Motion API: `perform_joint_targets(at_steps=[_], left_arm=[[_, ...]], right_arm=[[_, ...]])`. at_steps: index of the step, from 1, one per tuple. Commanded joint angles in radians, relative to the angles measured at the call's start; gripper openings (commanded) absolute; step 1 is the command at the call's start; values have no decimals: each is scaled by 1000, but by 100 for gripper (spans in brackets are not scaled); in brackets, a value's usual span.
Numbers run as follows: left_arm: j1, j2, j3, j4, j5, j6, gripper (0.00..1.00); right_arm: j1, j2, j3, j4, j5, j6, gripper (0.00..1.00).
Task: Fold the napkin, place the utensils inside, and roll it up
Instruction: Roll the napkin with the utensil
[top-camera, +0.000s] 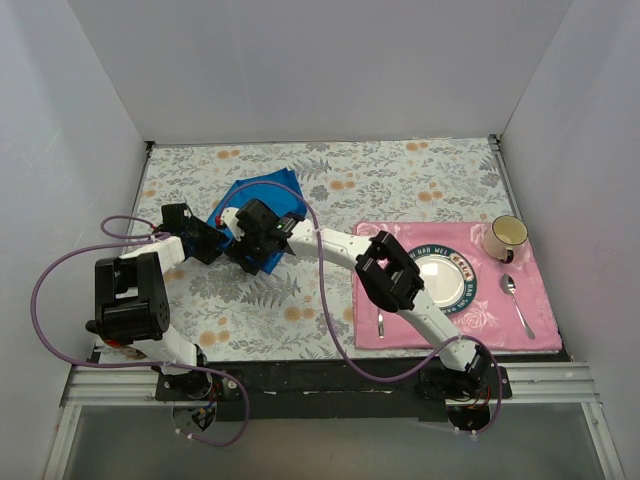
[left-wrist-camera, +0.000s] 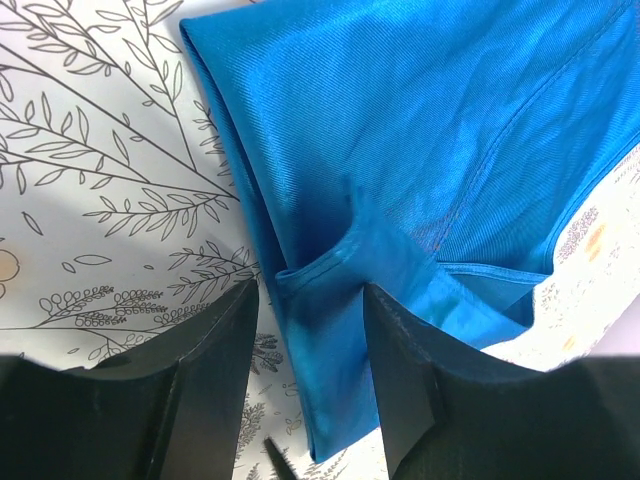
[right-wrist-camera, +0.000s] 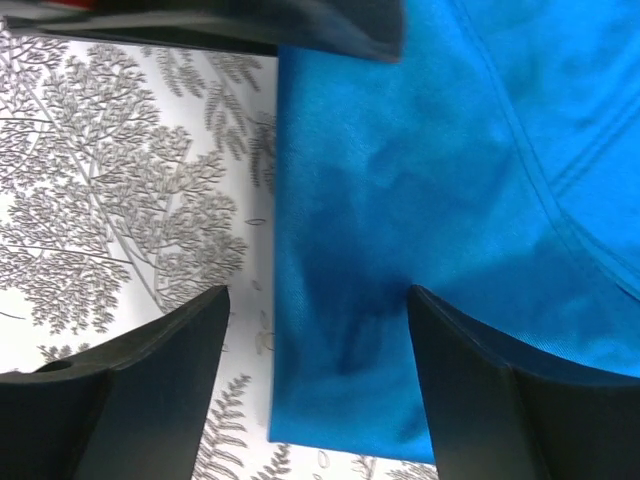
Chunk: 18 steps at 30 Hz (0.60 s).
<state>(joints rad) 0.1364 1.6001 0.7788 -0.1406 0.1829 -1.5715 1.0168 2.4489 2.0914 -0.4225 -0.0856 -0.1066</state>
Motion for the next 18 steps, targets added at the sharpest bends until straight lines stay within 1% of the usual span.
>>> perform_joint_targets(at_steps=[1, 7, 8, 13, 15, 18], left_arm=[[6, 8, 7, -60, -42, 5, 47], [9, 9, 11, -68, -43, 11, 47], [11, 8, 11, -70, -42, 11, 47], [17, 4, 20, -83, -37, 25, 47], [19, -6, 33, -114, -54, 28, 47], [20, -47, 66, -175, -88, 37, 50]], right_arm=[[25, 5, 35, 47, 30, -8, 74], [25, 30, 30, 44, 80, 1, 71], [25, 38, 30, 39, 119, -1, 71], [20, 41, 25, 33, 116, -5, 75], [17, 50, 27, 28, 115, -4, 75], [16, 64, 10, 16, 124, 10, 70]])
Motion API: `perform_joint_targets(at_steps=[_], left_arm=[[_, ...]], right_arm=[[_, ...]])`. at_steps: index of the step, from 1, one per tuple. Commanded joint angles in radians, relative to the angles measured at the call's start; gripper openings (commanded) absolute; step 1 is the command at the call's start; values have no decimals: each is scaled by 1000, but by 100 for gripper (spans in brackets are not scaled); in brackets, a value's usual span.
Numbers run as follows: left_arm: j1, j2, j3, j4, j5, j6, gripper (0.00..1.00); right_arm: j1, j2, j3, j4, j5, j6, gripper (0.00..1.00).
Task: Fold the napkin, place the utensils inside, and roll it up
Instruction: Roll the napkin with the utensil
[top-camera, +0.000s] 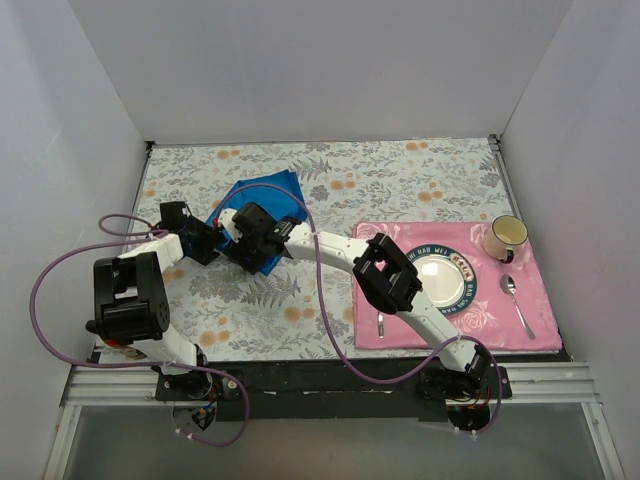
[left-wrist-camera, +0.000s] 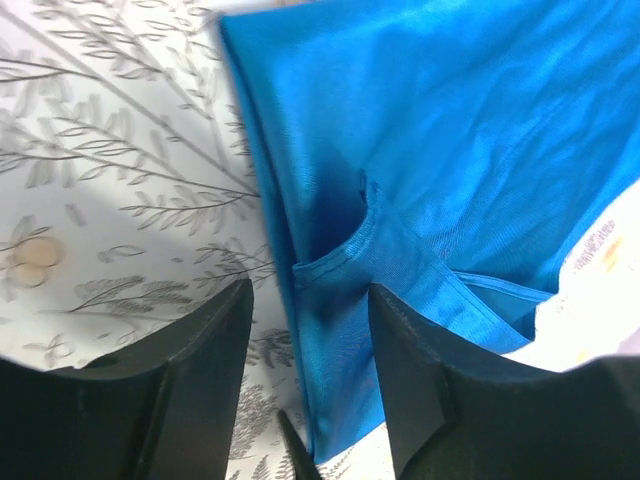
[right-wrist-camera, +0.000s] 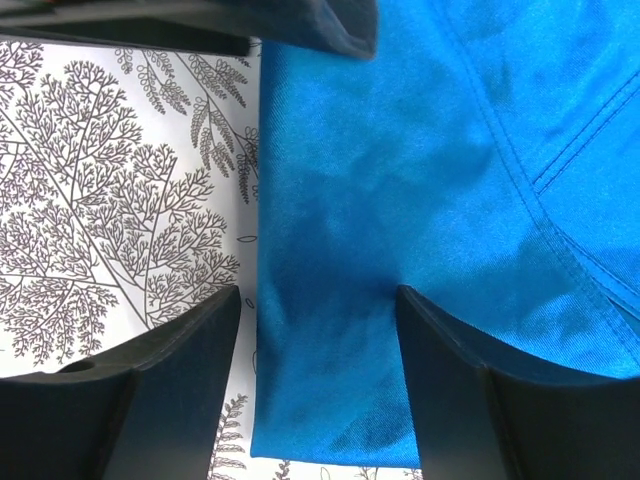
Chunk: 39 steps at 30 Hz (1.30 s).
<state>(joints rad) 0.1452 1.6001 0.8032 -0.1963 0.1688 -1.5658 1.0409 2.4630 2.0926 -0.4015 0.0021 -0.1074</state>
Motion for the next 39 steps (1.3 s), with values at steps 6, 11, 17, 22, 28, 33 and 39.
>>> perform_joint_targets(at_steps=[6, 11, 17, 22, 28, 33, 39], left_arm=[[11, -118, 93, -245, -157, 27, 61], [11, -144, 65, -262, -106, 0, 65], [11, -98, 42, -193, -14, 3, 64], [11, -37, 62, -157, 40, 18, 63], [11, 33, 62, -101, 83, 1, 63], [11, 67, 65, -46, 89, -16, 62], [10, 113, 74, -34, 61, 3, 48]], right_arm=[[-7, 103, 37, -94, 71, 58, 56], [-7, 119, 35, -122, 55, 90, 45], [-24, 97, 30, -129, -62, 167, 33], [-59, 91, 40, -138, -163, 241, 26], [-71, 86, 40, -109, -275, 285, 26], [-74, 88, 37, -100, -317, 296, 26], [-78, 76, 32, -109, -333, 288, 31]])
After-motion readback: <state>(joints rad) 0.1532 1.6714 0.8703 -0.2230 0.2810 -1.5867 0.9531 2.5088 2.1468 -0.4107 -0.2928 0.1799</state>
